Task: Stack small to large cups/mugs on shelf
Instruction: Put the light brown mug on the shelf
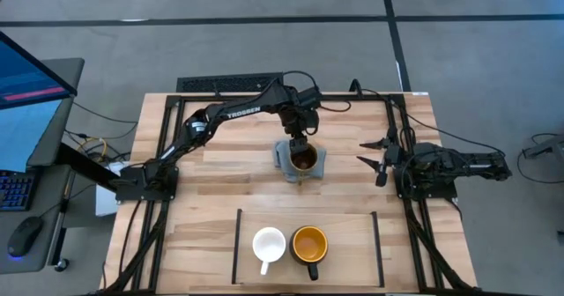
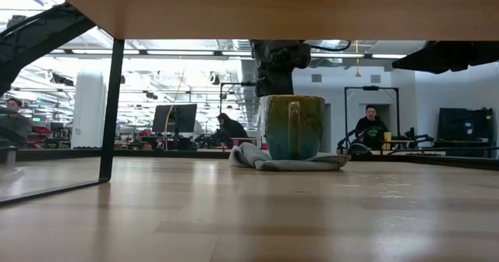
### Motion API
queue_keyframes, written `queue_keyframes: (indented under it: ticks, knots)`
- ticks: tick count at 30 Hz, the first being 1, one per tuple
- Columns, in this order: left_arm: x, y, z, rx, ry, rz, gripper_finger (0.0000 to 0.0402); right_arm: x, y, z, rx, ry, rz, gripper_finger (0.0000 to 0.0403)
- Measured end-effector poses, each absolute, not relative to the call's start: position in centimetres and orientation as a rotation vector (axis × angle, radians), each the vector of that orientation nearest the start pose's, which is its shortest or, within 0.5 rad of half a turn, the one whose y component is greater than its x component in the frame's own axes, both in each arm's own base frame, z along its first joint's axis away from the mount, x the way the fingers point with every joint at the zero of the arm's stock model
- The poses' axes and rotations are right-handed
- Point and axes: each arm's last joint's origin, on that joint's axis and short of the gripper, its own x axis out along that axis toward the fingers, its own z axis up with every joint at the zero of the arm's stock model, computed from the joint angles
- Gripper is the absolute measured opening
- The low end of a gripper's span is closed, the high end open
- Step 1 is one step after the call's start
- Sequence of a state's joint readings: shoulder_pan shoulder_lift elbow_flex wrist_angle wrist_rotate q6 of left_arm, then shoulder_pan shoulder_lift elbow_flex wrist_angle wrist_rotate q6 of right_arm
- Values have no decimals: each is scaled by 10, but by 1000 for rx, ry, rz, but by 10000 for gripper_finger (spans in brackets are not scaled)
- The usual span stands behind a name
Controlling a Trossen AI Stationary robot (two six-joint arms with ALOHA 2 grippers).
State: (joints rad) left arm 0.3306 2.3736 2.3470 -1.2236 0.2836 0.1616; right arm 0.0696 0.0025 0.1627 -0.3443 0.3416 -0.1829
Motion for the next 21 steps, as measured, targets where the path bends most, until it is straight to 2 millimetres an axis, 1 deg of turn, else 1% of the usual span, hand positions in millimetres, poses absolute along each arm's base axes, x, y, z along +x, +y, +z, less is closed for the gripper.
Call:
queue_keyframes:
  ticks: [8, 11, 16, 21]
  knots:
    - [453, 151, 265, -256, 1185, -73, 197, 82, -4, 184, -222, 220, -253, 210]
    - [447, 149, 281, -223, 1151, -80, 197, 82, -4, 184, -222, 219, -253, 210]
    - [436, 144, 327, -116, 985, -81, 197, 82, -4, 185, -217, 208, -254, 210]
    - [418, 136, 385, 7, 748, -76, 197, 82, -4, 187, -165, 180, -260, 210]
